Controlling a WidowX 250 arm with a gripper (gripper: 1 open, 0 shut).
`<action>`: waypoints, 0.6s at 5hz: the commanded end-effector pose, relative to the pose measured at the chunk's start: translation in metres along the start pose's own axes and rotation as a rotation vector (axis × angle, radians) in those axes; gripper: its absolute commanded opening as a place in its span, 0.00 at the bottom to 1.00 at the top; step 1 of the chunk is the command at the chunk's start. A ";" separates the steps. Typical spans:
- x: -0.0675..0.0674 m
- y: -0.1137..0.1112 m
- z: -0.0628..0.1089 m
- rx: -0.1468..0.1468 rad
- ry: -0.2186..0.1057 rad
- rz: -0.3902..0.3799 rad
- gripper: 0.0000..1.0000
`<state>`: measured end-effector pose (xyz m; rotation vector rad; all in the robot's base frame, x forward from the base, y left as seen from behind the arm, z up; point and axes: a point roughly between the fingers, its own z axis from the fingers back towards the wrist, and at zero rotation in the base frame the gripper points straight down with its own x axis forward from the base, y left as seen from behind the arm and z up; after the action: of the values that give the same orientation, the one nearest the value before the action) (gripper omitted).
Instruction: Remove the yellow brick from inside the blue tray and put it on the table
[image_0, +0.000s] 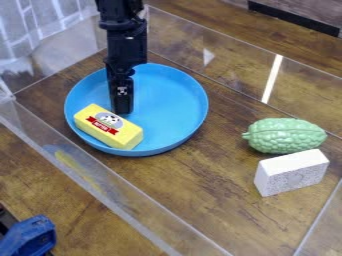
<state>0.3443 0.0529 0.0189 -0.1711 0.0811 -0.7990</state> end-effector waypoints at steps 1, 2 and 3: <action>0.016 -0.016 -0.019 -0.051 0.028 -0.077 1.00; 0.017 -0.015 -0.020 -0.051 0.028 -0.084 1.00; 0.019 -0.015 -0.020 -0.051 0.027 -0.091 1.00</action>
<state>0.3464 0.0523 0.0185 -0.1761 0.0808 -0.8133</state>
